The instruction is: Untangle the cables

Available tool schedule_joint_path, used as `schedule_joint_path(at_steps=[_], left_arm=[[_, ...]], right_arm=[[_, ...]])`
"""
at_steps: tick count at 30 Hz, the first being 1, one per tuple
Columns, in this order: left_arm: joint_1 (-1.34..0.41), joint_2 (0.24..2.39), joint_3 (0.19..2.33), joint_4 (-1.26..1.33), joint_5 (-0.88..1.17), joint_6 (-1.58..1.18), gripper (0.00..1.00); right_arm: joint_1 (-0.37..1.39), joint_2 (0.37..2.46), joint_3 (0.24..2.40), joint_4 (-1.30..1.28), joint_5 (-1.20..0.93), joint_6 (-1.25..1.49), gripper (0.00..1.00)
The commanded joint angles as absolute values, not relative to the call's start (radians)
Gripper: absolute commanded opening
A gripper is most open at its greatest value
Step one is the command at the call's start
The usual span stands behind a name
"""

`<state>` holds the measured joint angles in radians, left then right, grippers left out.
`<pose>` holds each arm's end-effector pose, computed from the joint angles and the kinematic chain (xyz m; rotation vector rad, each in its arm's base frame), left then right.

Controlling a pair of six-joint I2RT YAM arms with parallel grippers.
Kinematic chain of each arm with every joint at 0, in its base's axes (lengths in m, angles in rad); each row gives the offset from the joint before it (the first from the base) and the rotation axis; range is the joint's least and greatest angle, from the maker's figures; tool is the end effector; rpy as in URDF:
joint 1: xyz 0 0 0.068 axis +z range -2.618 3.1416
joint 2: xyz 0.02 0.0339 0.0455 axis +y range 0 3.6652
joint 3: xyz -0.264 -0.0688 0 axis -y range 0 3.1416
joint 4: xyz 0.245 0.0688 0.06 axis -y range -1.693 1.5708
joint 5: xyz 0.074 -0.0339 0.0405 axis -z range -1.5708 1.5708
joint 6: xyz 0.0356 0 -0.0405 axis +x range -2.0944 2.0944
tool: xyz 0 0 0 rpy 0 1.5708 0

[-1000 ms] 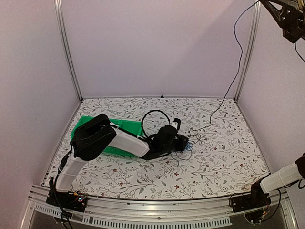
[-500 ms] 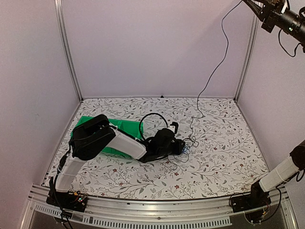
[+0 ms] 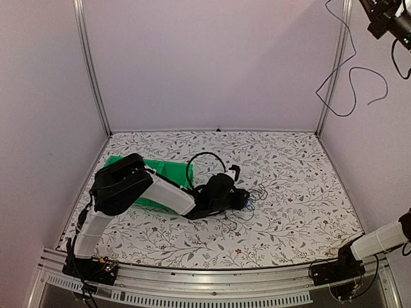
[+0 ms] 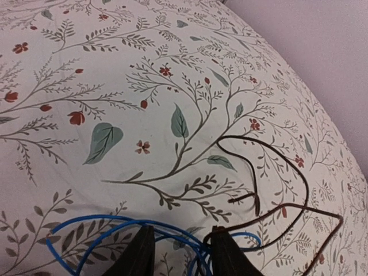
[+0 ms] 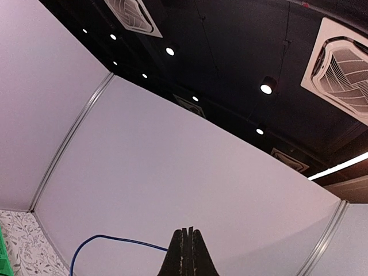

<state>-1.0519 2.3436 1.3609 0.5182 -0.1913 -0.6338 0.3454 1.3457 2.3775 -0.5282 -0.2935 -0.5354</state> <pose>0.2477 -0.4200 0.0832 0.3192 2.1139 -0.8475 0.1188 0.0537 0.6641 -0.6905 0.8442 -0.0142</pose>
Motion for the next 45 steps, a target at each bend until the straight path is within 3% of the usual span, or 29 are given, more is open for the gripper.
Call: schedule_joint_path(at_steps=[1,6,16,27,45], left_arm=[[-1.067,2.261,1.325,0.486,-0.203,-0.576,0.45],[-1.086,2.14,1.289,0.482,-0.236,-0.504,0.59],[-1.108,1.928,1.189,0.407,-0.224,-0.487,0.69],[-1.112,1.721,1.117,0.334,-0.279,-0.381,0.67],[-1.119,1.784,1.217,0.382,-0.137,-0.094,0.65]], right_arm=[[0.342,1.327,2.168,-0.541,-0.258,-0.529,0.0],[0.344,1.264,1.923,-0.516,-0.294,-0.508,0.0],[0.344,1.2,1.622,-0.452,-0.369,-0.475,0.0],[0.342,1.195,1.499,-0.409,-0.463,-0.433,0.0],[0.344,1.162,1.479,-0.441,-0.601,-0.356,0.0]])
